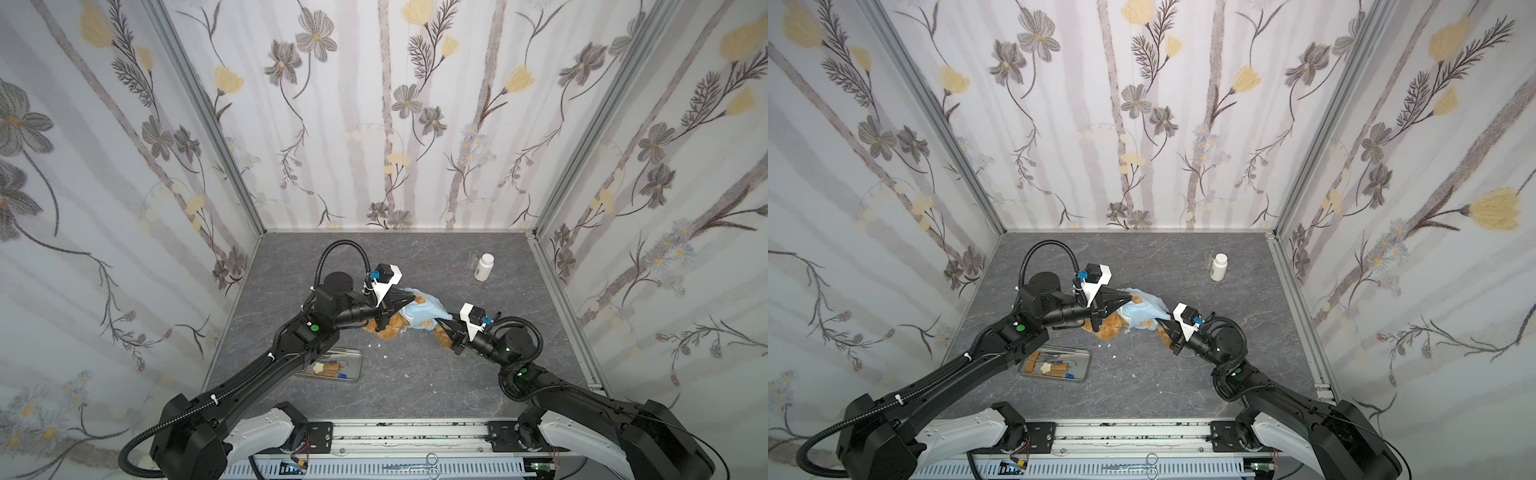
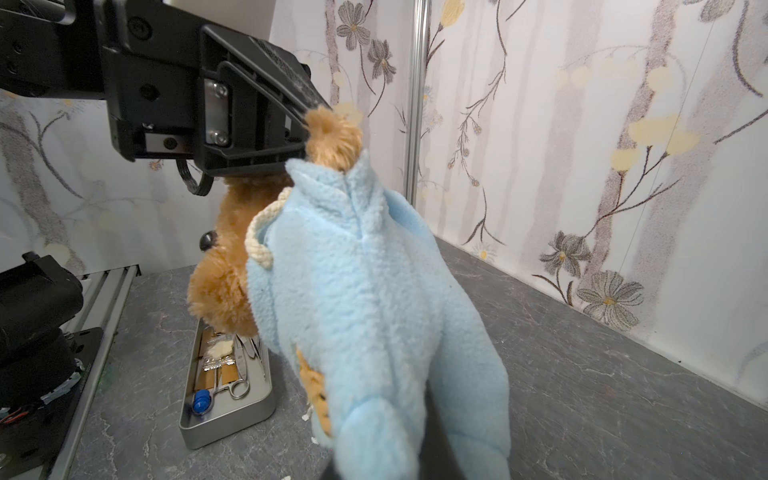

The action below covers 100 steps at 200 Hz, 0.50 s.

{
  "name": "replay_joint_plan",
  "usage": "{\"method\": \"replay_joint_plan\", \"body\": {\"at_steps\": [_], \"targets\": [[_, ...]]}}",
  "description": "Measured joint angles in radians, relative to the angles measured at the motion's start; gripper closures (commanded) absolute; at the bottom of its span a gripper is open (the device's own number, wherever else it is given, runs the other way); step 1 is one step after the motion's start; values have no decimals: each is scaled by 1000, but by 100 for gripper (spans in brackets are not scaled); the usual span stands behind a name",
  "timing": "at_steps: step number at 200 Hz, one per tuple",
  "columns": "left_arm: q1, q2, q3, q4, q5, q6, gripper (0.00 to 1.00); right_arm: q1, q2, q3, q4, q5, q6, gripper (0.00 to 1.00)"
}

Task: Dress the teddy bear

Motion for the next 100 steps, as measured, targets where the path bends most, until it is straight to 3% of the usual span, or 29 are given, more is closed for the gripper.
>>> {"method": "replay_joint_plan", "body": {"at_steps": [12, 47, 74, 100], "targets": [[-2, -8, 0, 2, -8, 2, 71, 0, 4, 8, -3, 0, -6, 100], [-10, -35, 57, -18, -80, 81, 53, -3, 8, 31, -80, 9, -28, 100], [-32, -34, 100, -88, -125, 160, 53, 1, 8, 60, -141, 10, -45, 100], [-118, 13, 188, -217, -187, 293, 57, 15, 8, 90, -214, 26, -80, 100]]}}
